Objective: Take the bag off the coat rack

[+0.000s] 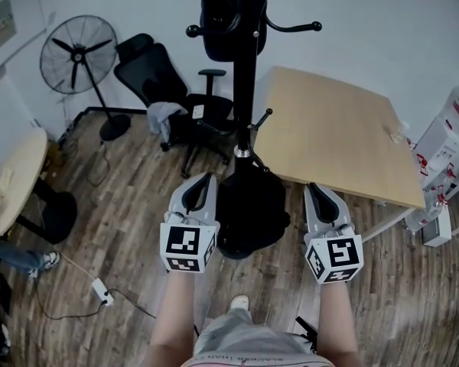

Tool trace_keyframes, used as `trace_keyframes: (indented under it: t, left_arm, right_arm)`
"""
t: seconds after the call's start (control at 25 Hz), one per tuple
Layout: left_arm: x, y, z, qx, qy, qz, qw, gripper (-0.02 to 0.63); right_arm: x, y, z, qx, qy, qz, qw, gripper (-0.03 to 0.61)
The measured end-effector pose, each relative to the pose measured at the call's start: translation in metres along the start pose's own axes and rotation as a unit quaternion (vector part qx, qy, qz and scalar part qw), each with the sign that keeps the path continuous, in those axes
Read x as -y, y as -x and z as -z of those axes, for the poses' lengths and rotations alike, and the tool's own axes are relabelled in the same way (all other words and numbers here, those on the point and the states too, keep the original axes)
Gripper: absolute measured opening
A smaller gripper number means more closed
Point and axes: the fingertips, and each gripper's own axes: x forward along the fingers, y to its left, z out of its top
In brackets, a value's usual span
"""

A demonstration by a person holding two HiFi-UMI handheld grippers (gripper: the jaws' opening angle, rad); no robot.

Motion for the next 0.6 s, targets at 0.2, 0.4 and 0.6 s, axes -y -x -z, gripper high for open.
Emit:
trace_keyframes:
  t: [0.2, 0.4, 0.6]
  left_arm:
    - [-0.012, -0.025, 0.01, -0.003, 0.016, 0.016, 0.9997, 0.049]
    - [-0.012, -0.042, 0.018, -0.009, 0.031, 0.047, 0.9984, 0.176]
    - [-0.005, -0.052, 0.024, -0.013, 0.031, 0.071, 0.9969, 0.404]
  right_arm:
    - [0.007, -0.026, 0.011, -0.013, -0.002, -0.006, 1.0, 0.101]
    - [0.012, -0.041, 0.02, -0.017, -0.017, -0.012, 1.0, 0.199]
    - [0.017, -0.053, 0.026, -0.015, -0.035, -0.019, 0.999, 0.35]
